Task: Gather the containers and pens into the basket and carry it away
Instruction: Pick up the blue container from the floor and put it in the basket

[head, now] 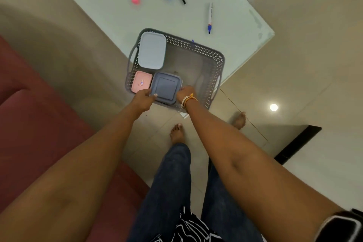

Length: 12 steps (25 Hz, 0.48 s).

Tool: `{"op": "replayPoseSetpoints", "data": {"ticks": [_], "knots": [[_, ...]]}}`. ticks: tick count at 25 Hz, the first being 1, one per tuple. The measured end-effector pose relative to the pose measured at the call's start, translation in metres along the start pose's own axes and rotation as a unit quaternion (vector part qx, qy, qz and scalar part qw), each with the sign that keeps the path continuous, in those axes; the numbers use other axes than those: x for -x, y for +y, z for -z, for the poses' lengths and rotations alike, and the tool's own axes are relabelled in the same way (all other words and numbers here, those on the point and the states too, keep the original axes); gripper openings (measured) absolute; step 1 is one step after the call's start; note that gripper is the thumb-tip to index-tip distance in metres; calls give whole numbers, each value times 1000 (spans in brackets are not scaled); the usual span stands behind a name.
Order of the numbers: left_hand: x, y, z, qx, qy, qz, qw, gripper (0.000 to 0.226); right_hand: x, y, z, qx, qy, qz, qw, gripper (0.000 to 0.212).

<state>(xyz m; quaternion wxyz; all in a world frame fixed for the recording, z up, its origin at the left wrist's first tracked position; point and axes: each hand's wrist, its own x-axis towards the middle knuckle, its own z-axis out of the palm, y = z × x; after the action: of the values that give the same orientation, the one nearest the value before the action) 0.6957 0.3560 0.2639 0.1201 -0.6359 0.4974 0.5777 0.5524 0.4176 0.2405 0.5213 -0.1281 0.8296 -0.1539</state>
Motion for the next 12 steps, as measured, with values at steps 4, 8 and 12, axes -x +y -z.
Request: {"op": "replayPoseSetpoints", "data": {"ticks": [4,8,12], "knots": [[15,4,4,-66,14,-21,997,52,14,-9,12,123,-55,35,990,17],[43,20,-10,-84,18,-35,996,61,39,-3,45,229,-39,107,967,27],[62,44,-40,-92,7,-23,995,62,55,15,94,215,-17,113,970,34]]}}
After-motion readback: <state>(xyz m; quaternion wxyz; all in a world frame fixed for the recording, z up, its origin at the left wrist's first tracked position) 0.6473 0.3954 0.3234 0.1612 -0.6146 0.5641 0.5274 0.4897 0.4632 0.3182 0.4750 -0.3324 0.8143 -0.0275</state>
